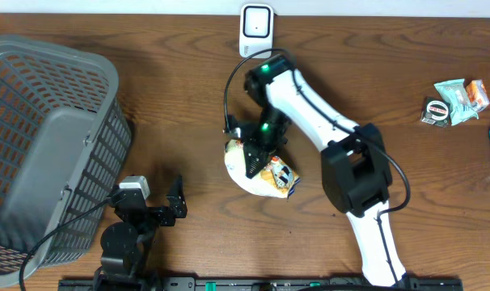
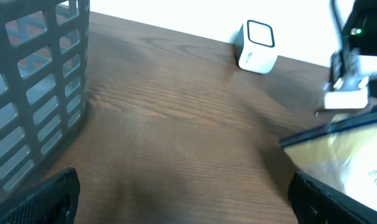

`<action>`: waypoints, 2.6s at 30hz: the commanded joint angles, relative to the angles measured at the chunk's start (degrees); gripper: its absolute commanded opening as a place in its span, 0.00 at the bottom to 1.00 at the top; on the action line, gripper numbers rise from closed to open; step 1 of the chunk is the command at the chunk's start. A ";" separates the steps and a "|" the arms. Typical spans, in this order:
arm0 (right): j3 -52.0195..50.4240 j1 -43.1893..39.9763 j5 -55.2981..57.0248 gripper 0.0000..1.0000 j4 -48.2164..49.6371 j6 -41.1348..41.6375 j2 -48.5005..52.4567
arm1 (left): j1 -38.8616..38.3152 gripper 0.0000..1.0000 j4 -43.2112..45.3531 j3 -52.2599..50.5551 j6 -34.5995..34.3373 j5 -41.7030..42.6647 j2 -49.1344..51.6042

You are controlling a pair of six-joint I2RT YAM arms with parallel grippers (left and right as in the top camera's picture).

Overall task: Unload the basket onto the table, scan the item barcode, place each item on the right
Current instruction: 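Lift the snack bag and turn it toward the scanner, then hold the snack bag up against the scanner with the right gripper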

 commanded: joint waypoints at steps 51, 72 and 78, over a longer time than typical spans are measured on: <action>-8.33 4.92 -21.90 0.01 -0.04 -12.66 -24.79 | 0.28 0.98 -1.16 -0.96 -0.13 0.52 -0.09; -19.82 3.85 21.75 0.01 19.08 -1.53 -27.78 | 0.28 0.98 -1.16 -0.96 -0.13 0.52 -0.09; -19.82 3.85 49.24 0.01 38.71 13.03 -27.78 | 0.28 0.98 -1.16 -0.96 -0.13 0.52 -0.09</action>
